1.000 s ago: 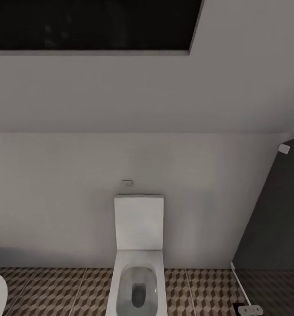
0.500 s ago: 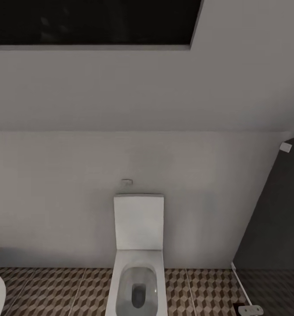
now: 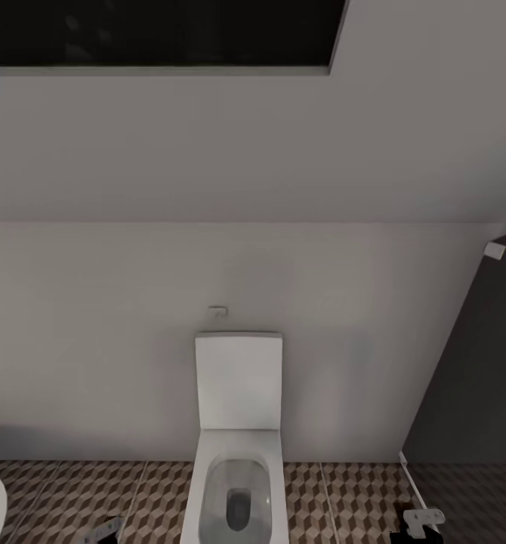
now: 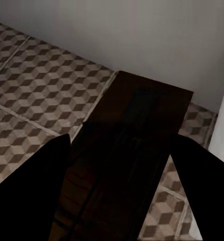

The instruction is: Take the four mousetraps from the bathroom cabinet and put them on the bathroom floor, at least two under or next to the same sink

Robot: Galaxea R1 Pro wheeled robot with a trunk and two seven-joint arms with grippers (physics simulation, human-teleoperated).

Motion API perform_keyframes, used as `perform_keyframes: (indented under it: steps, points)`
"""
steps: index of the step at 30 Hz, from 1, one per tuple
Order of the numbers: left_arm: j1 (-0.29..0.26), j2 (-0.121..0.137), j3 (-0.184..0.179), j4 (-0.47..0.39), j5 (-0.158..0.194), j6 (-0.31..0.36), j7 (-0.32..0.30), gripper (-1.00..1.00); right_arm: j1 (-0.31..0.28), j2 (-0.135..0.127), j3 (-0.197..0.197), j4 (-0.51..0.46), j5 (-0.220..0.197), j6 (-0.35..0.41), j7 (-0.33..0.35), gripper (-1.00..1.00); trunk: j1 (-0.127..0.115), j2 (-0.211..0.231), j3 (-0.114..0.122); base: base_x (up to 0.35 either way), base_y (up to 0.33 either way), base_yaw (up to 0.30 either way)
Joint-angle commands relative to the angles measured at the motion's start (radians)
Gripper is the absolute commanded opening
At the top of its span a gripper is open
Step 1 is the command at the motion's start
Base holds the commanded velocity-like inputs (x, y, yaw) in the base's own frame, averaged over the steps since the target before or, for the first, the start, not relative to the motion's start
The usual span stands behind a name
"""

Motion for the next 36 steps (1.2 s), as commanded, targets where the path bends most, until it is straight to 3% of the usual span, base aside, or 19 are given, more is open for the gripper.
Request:
perform_keyframes:
  steps: [1, 4, 6, 11, 15, 19, 30, 36]
  points:
    - [-0.001, 0.002, -0.006, -0.020, 0.000, 0.013, 0.027, -1.00, -0.001, 0.000, 0.006, -0.008, -0.012, -0.003, 0.002, -1.00, 0.004, -0.009, -0.005, 0.000, 0.000, 0.000]
    - [-0.003, 0.024, -0.006, -0.127, -0.002, 0.120, 0.095, -1.00, 0.000, -0.001, 0.006, -0.035, -0.012, -0.003, -0.001, -1.00, 0.016, -0.030, -0.014, 0.000, 0.000, 0.000]
    - [-0.004, 0.053, -0.006, -0.222, -0.002, 0.209, 0.124, -1.00, 0.000, -0.001, 0.006, -0.057, -0.012, -0.003, -0.013, -1.00, 0.023, -0.044, -0.021, 0.000, 0.000, 0.000]
    - [-0.005, 0.096, -0.001, -0.325, -0.002, 0.290, 0.143, -1.00, 0.000, -0.001, 0.007, -0.085, -0.011, -0.004, -0.049, -1.00, 0.043, -0.079, -0.036, 0.000, 0.000, 0.000]
    - [-0.008, 0.109, 0.029, -0.344, -0.002, 0.304, 0.173, -1.00, 0.000, -0.001, 0.009, -0.090, -0.009, -0.005, -0.061, -1.00, 0.058, -0.107, -0.049, 0.000, 0.000, 0.000]
    - [-0.009, 0.112, 0.050, -0.344, -0.003, 0.302, 0.242, -1.00, 0.000, 0.002, 0.014, -0.088, -0.001, -0.003, -0.064, -1.00, 0.073, -0.135, -0.061, 0.000, 0.000, 0.000]
    - [-0.009, 0.114, 0.055, -0.332, -0.008, 0.298, 0.368, -1.00, 0.000, 0.003, 0.014, -0.085, 0.001, -0.002, -0.065, -1.00, 0.115, -0.212, -0.096, 0.000, 0.000, 0.000]
    - [-0.009, 0.106, 0.052, -0.331, -0.008, 0.290, 0.397, -1.00, 0.000, 0.004, 0.014, -0.084, 0.001, -0.002, -0.065, -1.00, 0.138, -0.254, -0.115, 0.000, 0.000, 0.000]
